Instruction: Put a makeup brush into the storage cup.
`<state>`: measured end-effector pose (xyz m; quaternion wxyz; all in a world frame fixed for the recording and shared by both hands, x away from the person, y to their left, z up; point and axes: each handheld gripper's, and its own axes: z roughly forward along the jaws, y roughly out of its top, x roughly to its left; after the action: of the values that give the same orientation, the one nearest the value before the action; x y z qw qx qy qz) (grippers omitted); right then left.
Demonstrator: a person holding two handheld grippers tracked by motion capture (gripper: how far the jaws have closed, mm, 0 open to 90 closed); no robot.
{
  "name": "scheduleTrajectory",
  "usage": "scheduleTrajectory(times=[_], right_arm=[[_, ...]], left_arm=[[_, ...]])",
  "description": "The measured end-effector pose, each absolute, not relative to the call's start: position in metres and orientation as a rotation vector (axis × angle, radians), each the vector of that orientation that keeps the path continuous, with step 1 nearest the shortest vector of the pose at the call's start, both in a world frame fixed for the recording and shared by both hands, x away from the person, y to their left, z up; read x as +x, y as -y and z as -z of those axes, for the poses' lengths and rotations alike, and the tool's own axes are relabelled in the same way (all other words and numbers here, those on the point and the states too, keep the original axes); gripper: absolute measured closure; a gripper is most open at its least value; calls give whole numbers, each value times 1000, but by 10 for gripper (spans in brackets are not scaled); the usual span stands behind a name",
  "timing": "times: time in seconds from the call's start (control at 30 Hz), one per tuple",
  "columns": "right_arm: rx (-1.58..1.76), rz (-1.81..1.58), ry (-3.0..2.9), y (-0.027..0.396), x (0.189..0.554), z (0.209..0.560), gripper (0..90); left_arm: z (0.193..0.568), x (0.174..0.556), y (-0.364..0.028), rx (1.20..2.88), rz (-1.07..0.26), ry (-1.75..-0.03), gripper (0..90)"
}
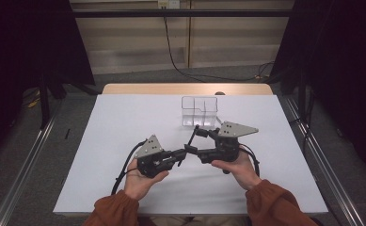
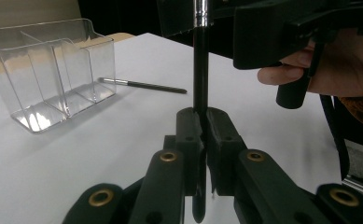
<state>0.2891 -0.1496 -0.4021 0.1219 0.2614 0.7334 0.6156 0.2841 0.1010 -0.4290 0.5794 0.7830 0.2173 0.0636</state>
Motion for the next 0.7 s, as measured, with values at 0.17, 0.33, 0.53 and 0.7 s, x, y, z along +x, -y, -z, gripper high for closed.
scheduleTrajectory(times=[0.17,0.33,0.53,0.7], right_arm=[[762,-1812,-2159,149,290,404,439],[753,-1819,-2169,149,290,406,603],[777,-1833,-2186,152,292,410,767],[775,-1863,-2217,152,292,410,814]], left_arm=[[430,284,-100,1837,-148,-505,844],[433,285,-101,1844,-142,-514,844],[436,285,-100,1855,-139,-511,844],[438,284,-98,1868,-141,-500,845]])
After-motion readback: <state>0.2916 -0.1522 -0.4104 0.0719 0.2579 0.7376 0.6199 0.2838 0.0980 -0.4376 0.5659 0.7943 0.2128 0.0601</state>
